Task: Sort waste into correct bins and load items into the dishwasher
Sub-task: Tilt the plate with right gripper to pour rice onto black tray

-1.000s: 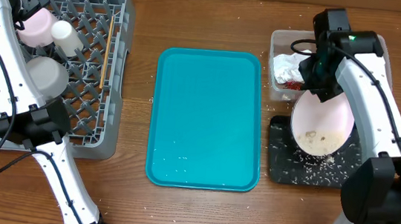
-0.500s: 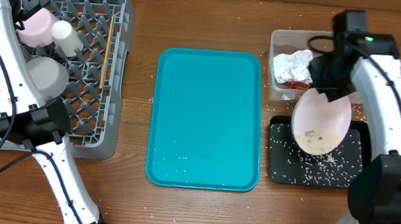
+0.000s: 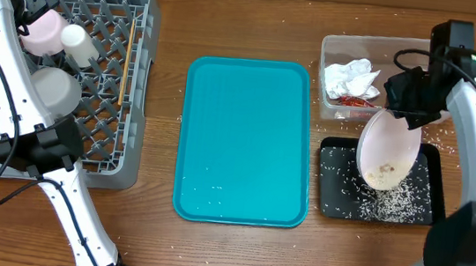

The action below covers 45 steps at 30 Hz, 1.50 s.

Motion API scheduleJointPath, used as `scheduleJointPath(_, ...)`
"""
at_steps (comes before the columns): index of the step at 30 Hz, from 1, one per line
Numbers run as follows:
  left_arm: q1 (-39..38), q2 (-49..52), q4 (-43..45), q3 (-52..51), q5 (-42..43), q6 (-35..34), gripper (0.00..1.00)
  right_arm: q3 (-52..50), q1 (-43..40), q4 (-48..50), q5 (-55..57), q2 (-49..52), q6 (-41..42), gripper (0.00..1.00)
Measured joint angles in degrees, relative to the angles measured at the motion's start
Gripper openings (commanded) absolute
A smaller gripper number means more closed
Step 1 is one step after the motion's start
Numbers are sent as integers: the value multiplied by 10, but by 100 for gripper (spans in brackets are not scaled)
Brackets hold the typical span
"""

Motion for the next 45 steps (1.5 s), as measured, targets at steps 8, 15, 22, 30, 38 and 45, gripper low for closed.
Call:
scheduleJointPath(8, 0, 0, 0, 0, 0, 0, 100, -30, -25, 16, -35, -37, -17, 3)
scheduleJointPath(15, 0, 0, 0, 0, 0, 0, 100, -101, -71, 76, -122, -37, -59, 3)
scheduleJointPath(22, 0, 0, 0, 0, 0, 0, 100, -121, -127, 68, -163, -47, -93, 3)
scheduleJointPath(30, 0, 0, 0, 0, 0, 0, 100, -121, -159, 81, -207, -135, -128, 3)
scheduleJointPath(38, 0, 0, 0, 0, 0, 0, 100, -131, -162, 74, -253, -139, -146, 3)
scheduleJointPath(45, 0, 0, 0, 0, 0, 0, 100, -134, -178, 43, -296, -139, -165, 3)
